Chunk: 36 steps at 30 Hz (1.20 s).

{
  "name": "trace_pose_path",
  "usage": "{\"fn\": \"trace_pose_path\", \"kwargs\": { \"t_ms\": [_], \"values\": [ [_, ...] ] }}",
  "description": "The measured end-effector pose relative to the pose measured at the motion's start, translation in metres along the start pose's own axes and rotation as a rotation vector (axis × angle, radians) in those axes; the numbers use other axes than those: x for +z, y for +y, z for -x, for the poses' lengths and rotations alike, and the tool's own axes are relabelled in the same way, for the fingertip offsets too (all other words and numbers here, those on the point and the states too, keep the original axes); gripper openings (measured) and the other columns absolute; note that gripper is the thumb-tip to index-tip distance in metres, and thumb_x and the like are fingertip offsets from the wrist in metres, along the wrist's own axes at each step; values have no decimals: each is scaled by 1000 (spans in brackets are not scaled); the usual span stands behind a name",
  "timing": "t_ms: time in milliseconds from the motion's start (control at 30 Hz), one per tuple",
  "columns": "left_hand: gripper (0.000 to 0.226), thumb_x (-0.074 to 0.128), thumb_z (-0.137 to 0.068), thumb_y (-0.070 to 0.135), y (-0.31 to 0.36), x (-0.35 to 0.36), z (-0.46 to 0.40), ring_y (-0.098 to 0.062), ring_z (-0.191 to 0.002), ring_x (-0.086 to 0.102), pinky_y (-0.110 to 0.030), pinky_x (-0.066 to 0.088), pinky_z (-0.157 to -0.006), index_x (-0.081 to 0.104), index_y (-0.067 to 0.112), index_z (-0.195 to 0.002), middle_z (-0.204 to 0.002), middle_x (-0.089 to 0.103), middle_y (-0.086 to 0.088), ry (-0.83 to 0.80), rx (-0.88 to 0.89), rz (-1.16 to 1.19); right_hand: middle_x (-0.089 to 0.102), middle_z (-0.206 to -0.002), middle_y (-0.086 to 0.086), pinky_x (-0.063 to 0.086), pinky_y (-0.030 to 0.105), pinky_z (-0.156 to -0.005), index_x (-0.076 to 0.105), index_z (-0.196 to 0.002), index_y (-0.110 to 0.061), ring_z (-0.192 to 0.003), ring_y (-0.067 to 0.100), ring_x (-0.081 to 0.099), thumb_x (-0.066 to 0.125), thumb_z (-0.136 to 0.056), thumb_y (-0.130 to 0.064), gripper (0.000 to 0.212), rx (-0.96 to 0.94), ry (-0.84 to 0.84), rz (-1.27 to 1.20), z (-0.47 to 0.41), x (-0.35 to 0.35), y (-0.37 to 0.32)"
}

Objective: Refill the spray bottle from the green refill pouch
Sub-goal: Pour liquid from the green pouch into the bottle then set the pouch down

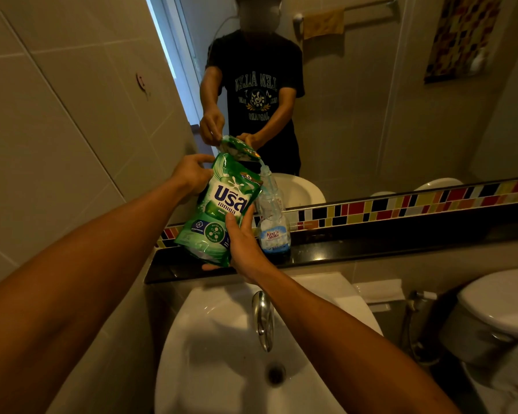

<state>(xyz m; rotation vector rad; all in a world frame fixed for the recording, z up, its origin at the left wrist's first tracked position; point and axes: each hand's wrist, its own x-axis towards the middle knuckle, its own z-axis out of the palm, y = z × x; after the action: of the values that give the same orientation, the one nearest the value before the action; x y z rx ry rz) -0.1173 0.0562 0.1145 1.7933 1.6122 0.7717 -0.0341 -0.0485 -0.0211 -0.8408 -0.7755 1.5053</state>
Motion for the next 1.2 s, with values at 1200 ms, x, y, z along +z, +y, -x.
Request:
{"fn": "trace_pose_path", "kwargs": {
  "t_ms": [1200],
  "values": [
    [40, 56, -98, 10, 6, -9, 1, -29, -92, 67, -30, 54, -64, 55, 18, -137, -123, 65, -20, 2, 32, -28, 40, -165, 10, 52, 80, -91, -10, -158, -62, -137, 45, 57, 44, -112, -43, 74, 17, 13, -21, 14, 16, -13]
  ]
}}
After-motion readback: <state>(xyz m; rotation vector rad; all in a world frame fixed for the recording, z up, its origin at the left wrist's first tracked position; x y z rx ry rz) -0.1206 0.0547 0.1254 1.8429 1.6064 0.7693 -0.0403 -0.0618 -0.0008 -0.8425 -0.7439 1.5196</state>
